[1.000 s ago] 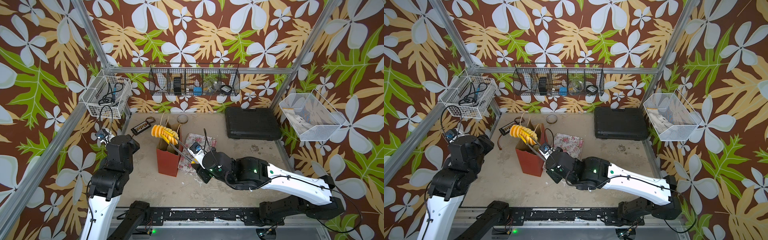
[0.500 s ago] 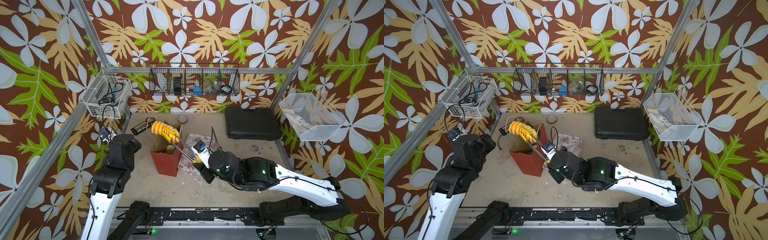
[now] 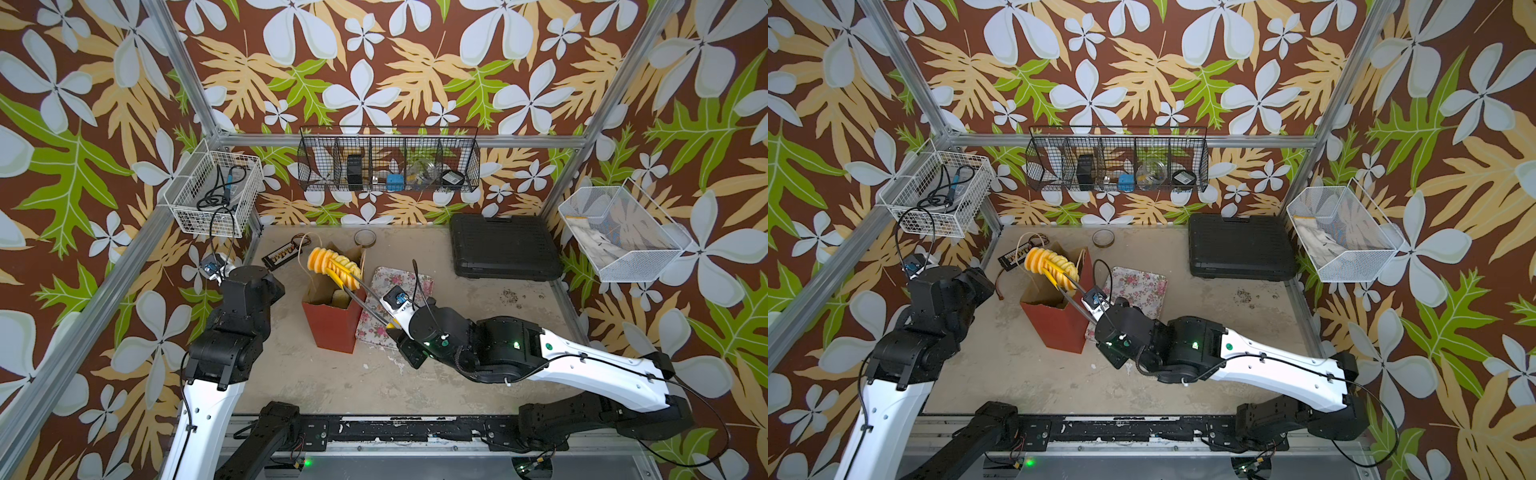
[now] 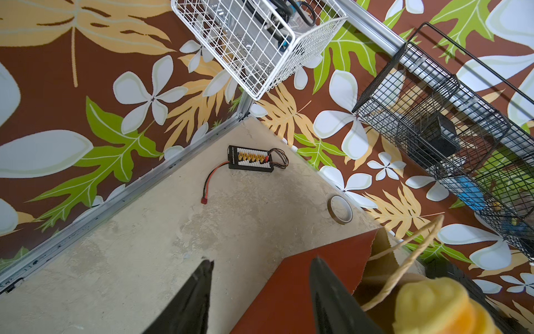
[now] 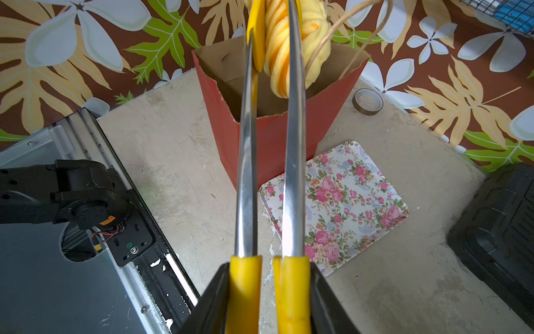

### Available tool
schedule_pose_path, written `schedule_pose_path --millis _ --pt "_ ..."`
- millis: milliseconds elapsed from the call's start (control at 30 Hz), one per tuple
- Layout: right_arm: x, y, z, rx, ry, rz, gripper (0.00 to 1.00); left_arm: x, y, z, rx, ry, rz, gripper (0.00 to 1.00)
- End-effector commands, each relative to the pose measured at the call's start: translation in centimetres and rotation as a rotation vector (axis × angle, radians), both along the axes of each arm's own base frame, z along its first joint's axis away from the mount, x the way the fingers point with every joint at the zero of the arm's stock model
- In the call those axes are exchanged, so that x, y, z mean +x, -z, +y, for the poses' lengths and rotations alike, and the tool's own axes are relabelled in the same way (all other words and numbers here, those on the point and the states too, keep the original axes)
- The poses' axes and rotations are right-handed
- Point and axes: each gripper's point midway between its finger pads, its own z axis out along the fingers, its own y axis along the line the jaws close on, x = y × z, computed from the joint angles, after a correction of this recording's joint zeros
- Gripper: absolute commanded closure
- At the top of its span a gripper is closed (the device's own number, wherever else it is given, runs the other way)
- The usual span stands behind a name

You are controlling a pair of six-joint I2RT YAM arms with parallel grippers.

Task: Pack bread into a paper bag
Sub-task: Place the fake bread in the paper bag.

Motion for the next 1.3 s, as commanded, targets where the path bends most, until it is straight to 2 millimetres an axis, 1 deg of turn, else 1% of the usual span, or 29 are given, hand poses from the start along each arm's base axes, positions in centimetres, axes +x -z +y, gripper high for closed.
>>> schedule_pose_path --millis 0,133,200,267,333,533,667,733,800,867,900,967,1033,1133,1200,1267 --pt "0.9 -0.6 0.4 0.015 0.028 -0.043 0.61 0.1 -0.7 -0.1 0.007 0.006 -0.023 0.42" --pt "0.9 -1.0 0.3 0.021 0.034 -0.047 0.45 0.1 -0.7 -0.1 0.006 0.005 -0.026 0.42" --pt "0.8 -1.1 0.1 0.03 0.035 -0.045 0.4 0.1 -0.6 -0.1 0.008 0.006 -0.024 0.42" --pt "0.7 -1.4 -0.1 0.04 0.034 -0.045 0.37 0.1 -0.6 -0.1 0.009 0.006 -0.024 0.42" --pt "0.7 -1.4 -0.2 0.048 0.033 -0.041 0.36 0.0 -0.6 0.0 0.008 0.006 -0.025 0.42" --pt "0.8 -1.0 0.1 0.03 0.032 -0.039 0.38 -0.1 -0.7 0.0 0.01 0.004 -0.028 0.42" --pt "1.4 -1.3 0.1 0.007 0.061 -0.063 0.47 -0.1 -0.7 0.0 0.01 0.003 -0.027 0.42" --pt "1.7 -1.6 -0.2 -0.017 0.076 -0.082 0.56 -0.1 -0.7 0.0 0.011 0.005 -0.027 0.42" --pt "2.0 -1.6 -0.4 -0.056 0.087 -0.088 0.59 -0.1 -0.7 0.0 0.011 0.005 -0.027 0.42" --pt "1.9 -1.2 -0.7 -0.097 0.082 -0.074 0.59 -0.2 -0.7 0.0 0.011 0.005 -0.029 0.42" --pt "1.8 -0.6 -0.7 -0.118 0.071 -0.057 0.58 -0.2 -0.7 0.0 0.012 0.004 -0.028 0.42" --pt "1.6 1.1 -0.5 -0.155 0.046 -0.004 0.58 -0.3 -0.6 0.0 0.009 0.005 -0.029 0.42" --pt "1.2 3.3 -0.2 -0.201 0.02 0.048 0.57 -0.4 -0.6 0.0 0.011 0.005 -0.03 0.42" --pt "0.8 5.8 0.0 -0.265 0.008 0.091 0.57 -0.4 -0.3 0.2 0.015 -0.003 -0.025 0.42" --pt "0.7 6.3 0.0 -0.278 0.006 0.105 0.57 -0.4 -0.3 0.1 0.015 0.0 -0.024 0.42" --pt "0.3 6.2 0.4 -0.262 -0.016 0.127 0.57 -0.3 -0.3 0.0 0.016 0.005 -0.025 0.42"
